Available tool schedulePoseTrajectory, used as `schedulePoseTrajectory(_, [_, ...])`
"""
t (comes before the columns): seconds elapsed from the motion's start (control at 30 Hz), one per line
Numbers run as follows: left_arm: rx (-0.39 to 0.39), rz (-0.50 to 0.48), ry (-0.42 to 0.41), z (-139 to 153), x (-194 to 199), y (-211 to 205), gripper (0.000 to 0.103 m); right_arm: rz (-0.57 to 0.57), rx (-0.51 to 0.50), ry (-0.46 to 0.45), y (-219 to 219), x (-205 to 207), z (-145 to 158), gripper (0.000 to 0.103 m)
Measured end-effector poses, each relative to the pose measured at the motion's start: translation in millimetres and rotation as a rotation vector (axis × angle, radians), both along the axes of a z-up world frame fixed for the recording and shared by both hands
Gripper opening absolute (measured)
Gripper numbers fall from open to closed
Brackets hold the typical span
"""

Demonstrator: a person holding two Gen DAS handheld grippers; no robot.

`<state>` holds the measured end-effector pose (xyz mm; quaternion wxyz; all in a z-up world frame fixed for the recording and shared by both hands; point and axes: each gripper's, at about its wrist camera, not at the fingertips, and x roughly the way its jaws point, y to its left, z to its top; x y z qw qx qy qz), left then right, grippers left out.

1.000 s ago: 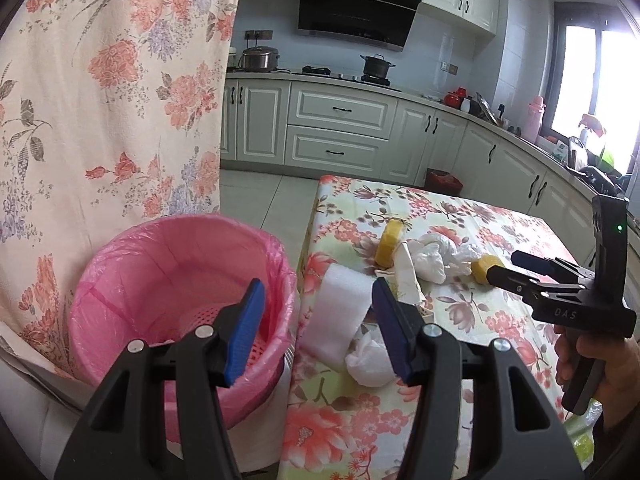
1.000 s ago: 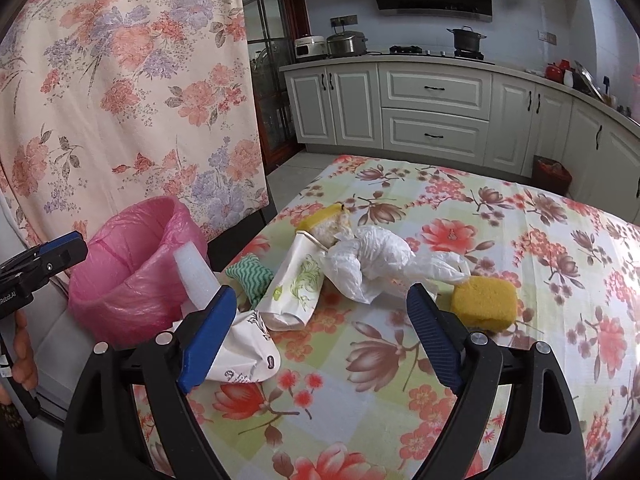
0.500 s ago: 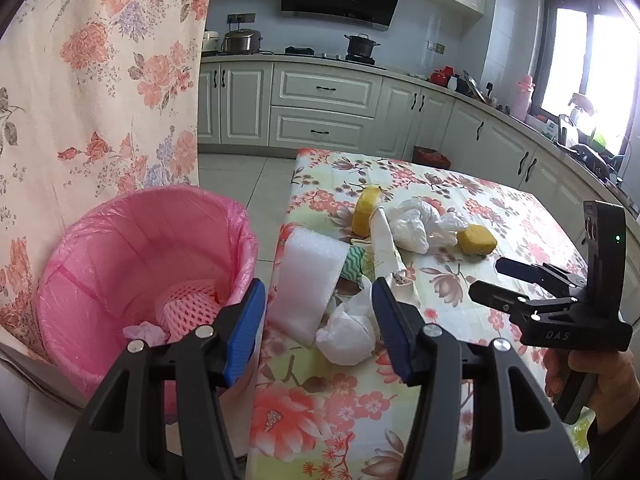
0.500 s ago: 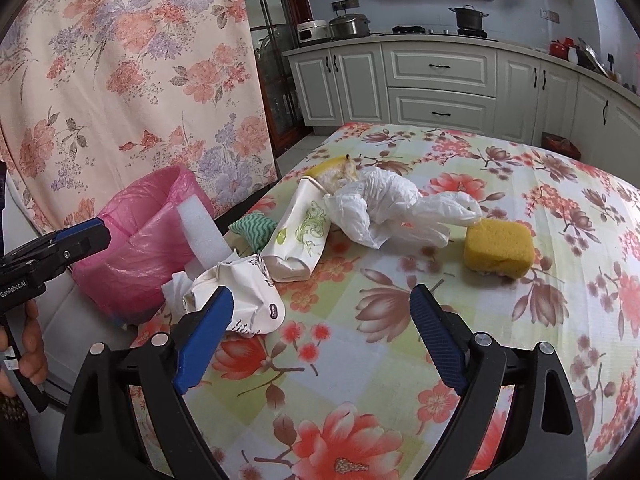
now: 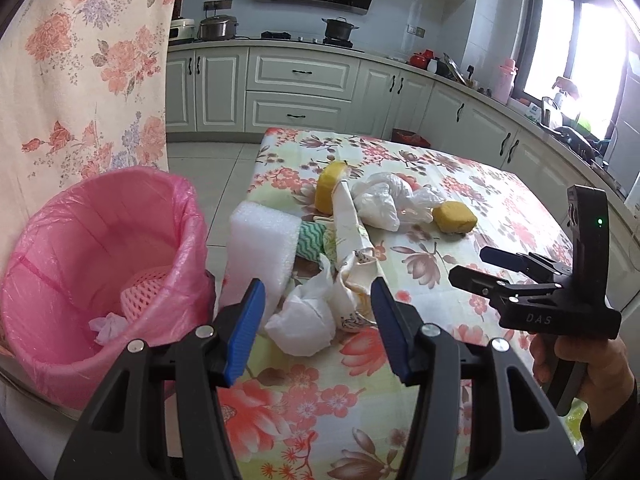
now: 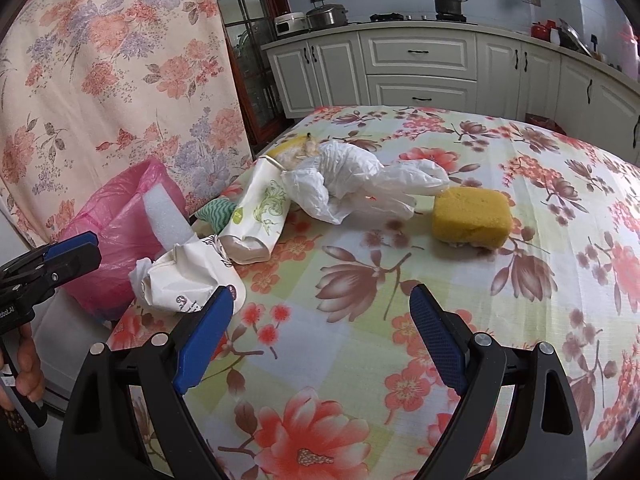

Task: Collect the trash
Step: 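Move both tools back toward the remaining trash on the table, then grasp the yellow sponge with the right tool while the left tool grasps crumpled white paper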

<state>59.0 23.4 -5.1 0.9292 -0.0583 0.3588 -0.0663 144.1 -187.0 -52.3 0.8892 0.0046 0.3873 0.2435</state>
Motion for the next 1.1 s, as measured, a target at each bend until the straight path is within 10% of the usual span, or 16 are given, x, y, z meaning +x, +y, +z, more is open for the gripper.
schedulePoseTrajectory(1.1, [0.023, -0.081, 0.105, -29, 44, -50, 0.037, -0.175, -0.115, -0.025, -59, 84, -3, 0.085])
